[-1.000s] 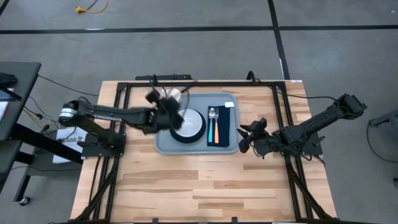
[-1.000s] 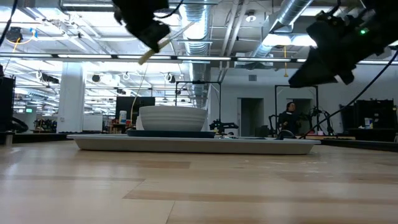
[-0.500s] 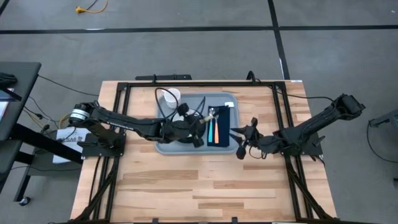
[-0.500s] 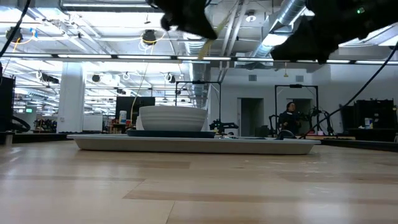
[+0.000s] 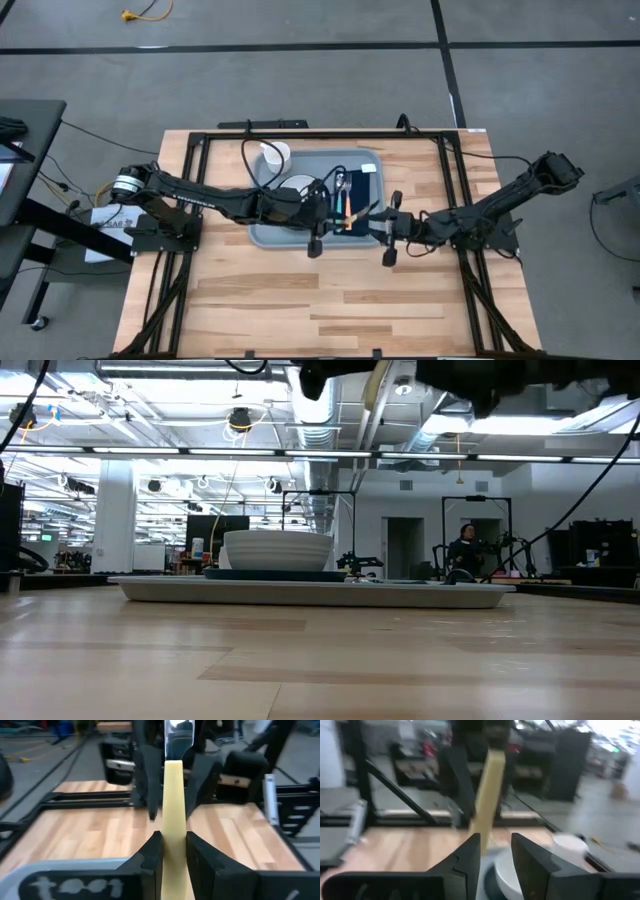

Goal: Set up tray
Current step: Put the yellow knife on top of the black napkin to the right of the orange fork

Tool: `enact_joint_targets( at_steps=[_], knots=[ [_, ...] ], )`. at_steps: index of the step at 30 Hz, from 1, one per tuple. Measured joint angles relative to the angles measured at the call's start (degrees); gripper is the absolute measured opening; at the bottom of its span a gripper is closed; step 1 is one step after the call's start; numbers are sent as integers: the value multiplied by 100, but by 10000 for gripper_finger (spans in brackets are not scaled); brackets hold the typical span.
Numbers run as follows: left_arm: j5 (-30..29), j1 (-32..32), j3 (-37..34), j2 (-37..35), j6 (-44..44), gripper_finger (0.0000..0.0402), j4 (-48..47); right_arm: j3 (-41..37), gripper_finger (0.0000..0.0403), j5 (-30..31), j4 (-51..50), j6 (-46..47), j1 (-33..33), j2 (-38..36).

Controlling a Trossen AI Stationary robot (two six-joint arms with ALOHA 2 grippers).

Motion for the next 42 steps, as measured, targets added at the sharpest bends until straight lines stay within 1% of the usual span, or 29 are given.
enact_joint_targets(
  at_steps=[2,6,9,12,16,20,23,27,30,37,42],
  knots=[
    [189,0,0,0,-28,47,0,0,102,-196,190,-134,0,-2],
    [329,-2,0,0,-54,47,11,0,103,-213,308,-282,-2,-2],
    [371,-13,0,0,-56,47,87,0,112,-215,356,-357,-2,-2],
    [452,-13,0,0,-56,47,104,0,136,-219,483,-426,-2,1],
    [451,-13,0,0,-56,47,140,0,181,-267,718,-472,-63,2],
    [449,-11,0,0,-51,47,270,22,218,-591,727,-330,-285,9],
    [447,-1,0,0,-46,47,314,116,230,-933,744,-176,-495,110],
    [431,7,0,-2,-33,47,297,248,231,-1482,759,-176,-619,120],
    [405,7,0,-2,-24,47,279,304,225,-1677,727,-211,-612,118],
    [401,7,0,-2,-15,47,288,434,210,-1720,727,-266,-620,118],
    [400,7,0,-2,-15,47,359,444,200,-1723,657,-210,-750,118]
  ],
)
